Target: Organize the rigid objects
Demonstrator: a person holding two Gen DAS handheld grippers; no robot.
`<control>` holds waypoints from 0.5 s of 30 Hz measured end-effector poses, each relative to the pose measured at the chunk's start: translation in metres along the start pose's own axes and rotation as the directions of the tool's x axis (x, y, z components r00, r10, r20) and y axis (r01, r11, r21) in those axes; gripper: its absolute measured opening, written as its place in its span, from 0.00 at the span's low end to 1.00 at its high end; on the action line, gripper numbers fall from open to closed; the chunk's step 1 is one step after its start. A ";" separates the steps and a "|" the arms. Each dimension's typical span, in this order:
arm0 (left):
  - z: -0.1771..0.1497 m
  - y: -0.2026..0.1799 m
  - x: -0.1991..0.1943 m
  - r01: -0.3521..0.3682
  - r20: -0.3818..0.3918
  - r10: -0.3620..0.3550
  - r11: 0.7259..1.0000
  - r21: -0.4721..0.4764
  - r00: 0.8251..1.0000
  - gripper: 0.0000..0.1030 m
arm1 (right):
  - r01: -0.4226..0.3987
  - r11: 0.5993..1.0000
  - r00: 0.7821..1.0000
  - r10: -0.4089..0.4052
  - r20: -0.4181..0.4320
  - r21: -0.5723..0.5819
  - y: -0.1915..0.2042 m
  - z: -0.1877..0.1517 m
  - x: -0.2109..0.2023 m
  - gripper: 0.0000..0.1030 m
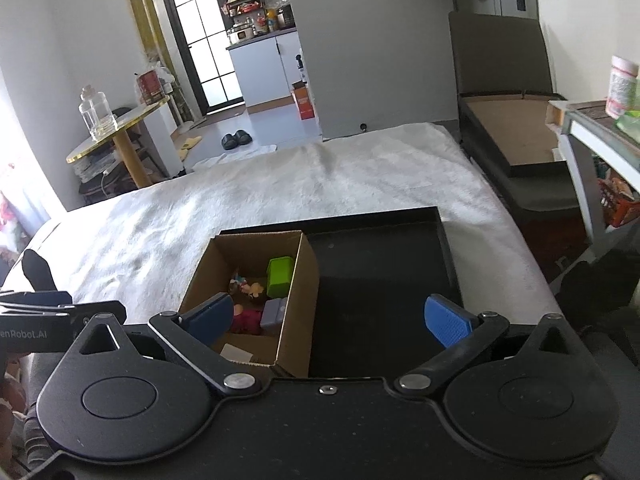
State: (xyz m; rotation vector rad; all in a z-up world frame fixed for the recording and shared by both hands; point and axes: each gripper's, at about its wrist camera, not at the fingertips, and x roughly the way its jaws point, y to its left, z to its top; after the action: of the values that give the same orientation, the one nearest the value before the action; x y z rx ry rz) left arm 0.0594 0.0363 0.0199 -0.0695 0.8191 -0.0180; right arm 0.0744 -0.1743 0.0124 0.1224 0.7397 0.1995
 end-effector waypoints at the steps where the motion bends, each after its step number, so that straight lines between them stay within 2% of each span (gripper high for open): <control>1: -0.001 -0.001 -0.002 0.000 0.000 0.000 1.000 0.004 1.000 0.92 | 0.004 1.000 1.000 -0.004 0.002 -0.005 0.001 0.001 -0.003 1.00; 15: -0.007 -0.010 -0.025 -0.002 0.021 0.001 0.999 0.039 1.000 0.92 | 0.061 0.998 0.998 -0.061 -0.008 -0.014 0.001 0.000 -0.031 1.00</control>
State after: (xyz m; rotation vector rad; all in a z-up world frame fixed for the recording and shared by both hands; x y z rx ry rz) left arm 0.0377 0.0267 0.0341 -0.0318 0.7974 -0.0318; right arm 0.0519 -0.1800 0.0333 0.0859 0.7493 0.1467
